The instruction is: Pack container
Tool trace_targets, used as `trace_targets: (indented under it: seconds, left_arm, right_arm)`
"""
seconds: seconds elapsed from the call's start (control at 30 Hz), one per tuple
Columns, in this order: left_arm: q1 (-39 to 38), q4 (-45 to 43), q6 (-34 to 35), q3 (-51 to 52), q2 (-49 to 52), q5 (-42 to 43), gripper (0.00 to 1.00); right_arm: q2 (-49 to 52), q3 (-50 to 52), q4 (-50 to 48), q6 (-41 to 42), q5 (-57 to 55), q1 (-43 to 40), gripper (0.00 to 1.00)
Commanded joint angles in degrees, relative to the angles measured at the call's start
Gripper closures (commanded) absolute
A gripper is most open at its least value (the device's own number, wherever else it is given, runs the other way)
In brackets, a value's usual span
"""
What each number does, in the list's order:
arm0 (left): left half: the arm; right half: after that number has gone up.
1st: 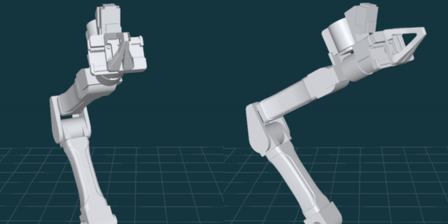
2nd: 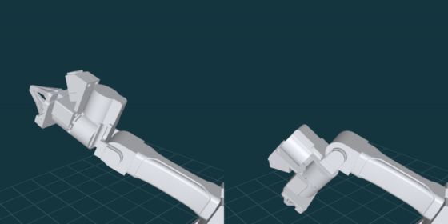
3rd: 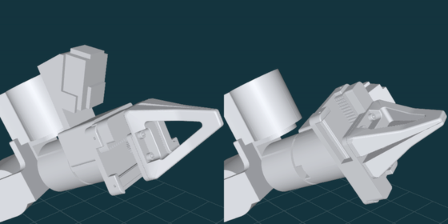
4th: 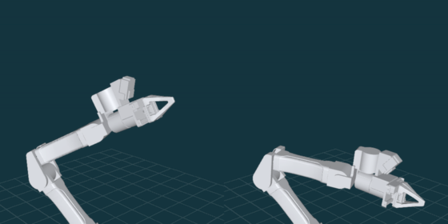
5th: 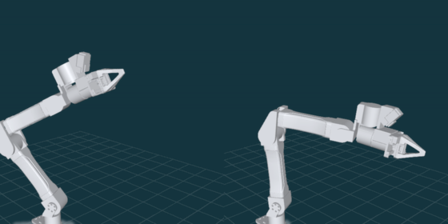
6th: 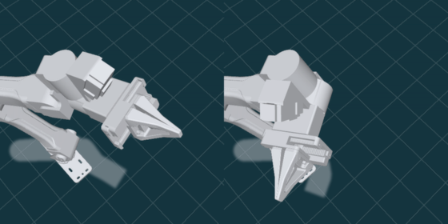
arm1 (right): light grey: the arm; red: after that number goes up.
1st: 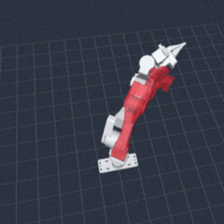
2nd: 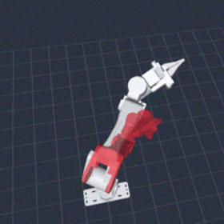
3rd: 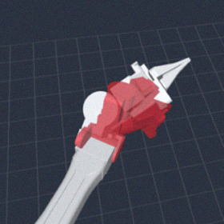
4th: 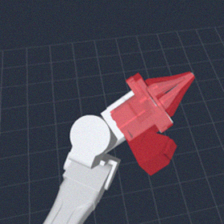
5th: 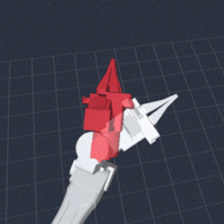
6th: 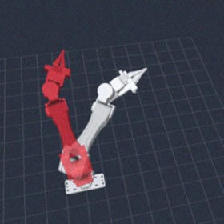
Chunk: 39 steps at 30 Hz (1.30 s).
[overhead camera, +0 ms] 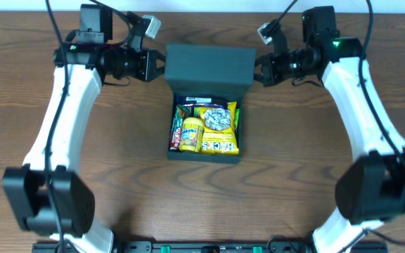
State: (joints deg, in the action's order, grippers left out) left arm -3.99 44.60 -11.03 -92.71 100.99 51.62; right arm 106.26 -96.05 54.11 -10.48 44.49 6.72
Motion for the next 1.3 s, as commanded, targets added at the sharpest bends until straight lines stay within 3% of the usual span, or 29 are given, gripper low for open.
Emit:
trace_targets:
  seconds: [0.0, 0.17, 0.5, 0.77, 1.03, 1.27]
  left_arm:
    - [-0.4, 2.8, -4.7, -1.2, -4.0, -4.9, 0.94]
    - [-0.5, 6.6, -5.1, -1.2, -9.0, -9.9, 0.94]
    - [-0.5, 12.8, -7.3, -1.2, -19.0, -12.4, 0.94]
    - [-0.5, 24.0, -13.2, 1.9, -24.4, -17.3, 0.94]
    - [-0.5, 13.3, -5.6, 26.9, -36.7, -16.2, 0.94]
    - [-0.5, 12.6, -1.2, 37.5, -59.1, -20.6, 0.94]
  right_arm:
    - [-5.6, -0.7, 1.5, -2.3, -12.2, 2.3, 0.98]
    - [-10.9, -0.7, 2.3, 2.0, -20.4, 3.5, 0.98]
    - [-18.5, -0.7, 7.6, 5.3, -24.0, 3.5, 0.98]
    - [-21.5, 1.6, 13.0, 5.4, -25.0, 3.5, 0.98]
    - [-27.3, 24.4, 2.2, 13.2, -24.8, 3.6, 0.98]
    - [-52.9, 50.7, -15.1, 20.2, -28.0, 6.7, 0.98]
